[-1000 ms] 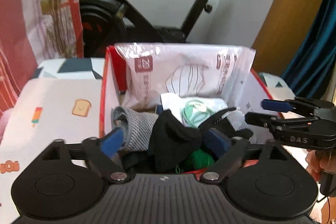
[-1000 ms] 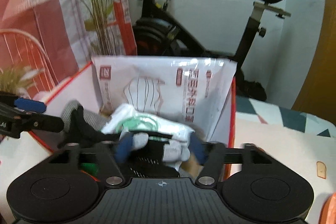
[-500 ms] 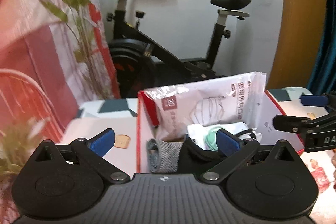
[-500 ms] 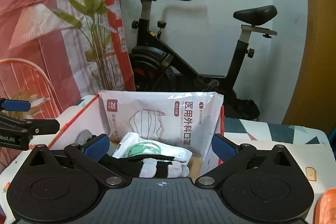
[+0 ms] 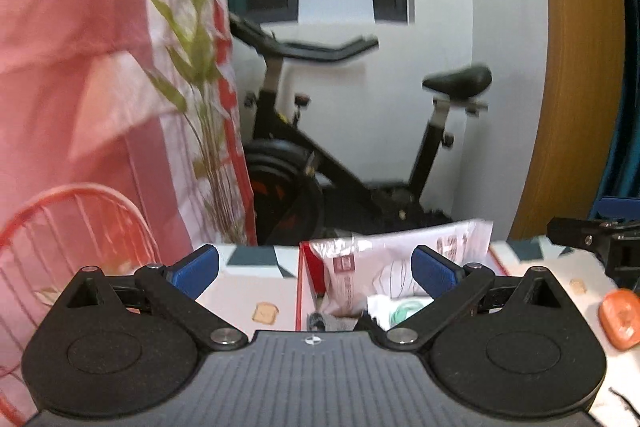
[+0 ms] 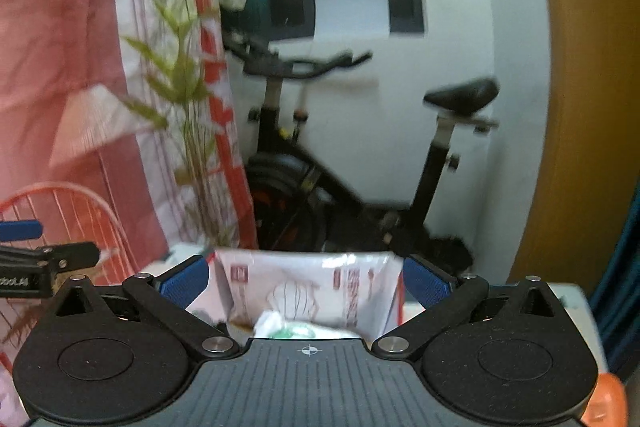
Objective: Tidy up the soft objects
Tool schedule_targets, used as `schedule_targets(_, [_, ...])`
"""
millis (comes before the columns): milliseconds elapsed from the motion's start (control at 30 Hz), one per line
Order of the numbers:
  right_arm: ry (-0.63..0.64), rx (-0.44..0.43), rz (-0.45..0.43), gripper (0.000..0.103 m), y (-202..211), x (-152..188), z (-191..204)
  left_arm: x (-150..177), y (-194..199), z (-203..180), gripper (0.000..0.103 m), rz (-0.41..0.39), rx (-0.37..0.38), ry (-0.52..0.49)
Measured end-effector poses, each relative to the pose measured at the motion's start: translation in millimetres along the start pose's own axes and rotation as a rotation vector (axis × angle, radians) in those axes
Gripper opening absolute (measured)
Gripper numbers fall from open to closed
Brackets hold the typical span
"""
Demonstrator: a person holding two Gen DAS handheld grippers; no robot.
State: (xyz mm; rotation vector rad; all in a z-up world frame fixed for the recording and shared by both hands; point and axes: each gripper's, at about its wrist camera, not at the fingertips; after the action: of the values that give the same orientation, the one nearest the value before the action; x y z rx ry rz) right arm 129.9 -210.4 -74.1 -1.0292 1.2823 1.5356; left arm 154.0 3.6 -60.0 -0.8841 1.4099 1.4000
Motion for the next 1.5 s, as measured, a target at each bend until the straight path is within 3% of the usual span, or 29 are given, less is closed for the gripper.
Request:
schedule_targets(367, [0.016, 0.011, -0.170, 0.103, 112, -48, 30, -39, 123, 2, 0.103, -0.186, -0.052, 0.028])
schedule_targets(600, [0.026, -0.013, -0.222, 0.103, 158, -56, 53, -48, 168, 5, 0.103, -0.249, -0.079, 0.040])
schedule_targets(867, [0.025, 0.002, -0.229, 0.103, 174, -54, 52, -44, 186, 3, 0.103, -0.242, -0.089, 0.035])
schedule_targets(1500, [0.023, 0.042, -0.221, 0.103, 170, -47, 47, -36, 177, 3, 0.103, -0.221, -0.084, 0.026])
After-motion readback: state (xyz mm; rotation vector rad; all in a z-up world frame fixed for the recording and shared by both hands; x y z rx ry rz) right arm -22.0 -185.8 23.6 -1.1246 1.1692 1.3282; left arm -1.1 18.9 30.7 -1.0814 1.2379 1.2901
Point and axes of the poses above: each gripper's, at about its wrist camera, not at the fingertips, and y roughly against the way its jaws point, z to its left, x to its underside, and after that the axes turned 6 degrees about -z, right-handed
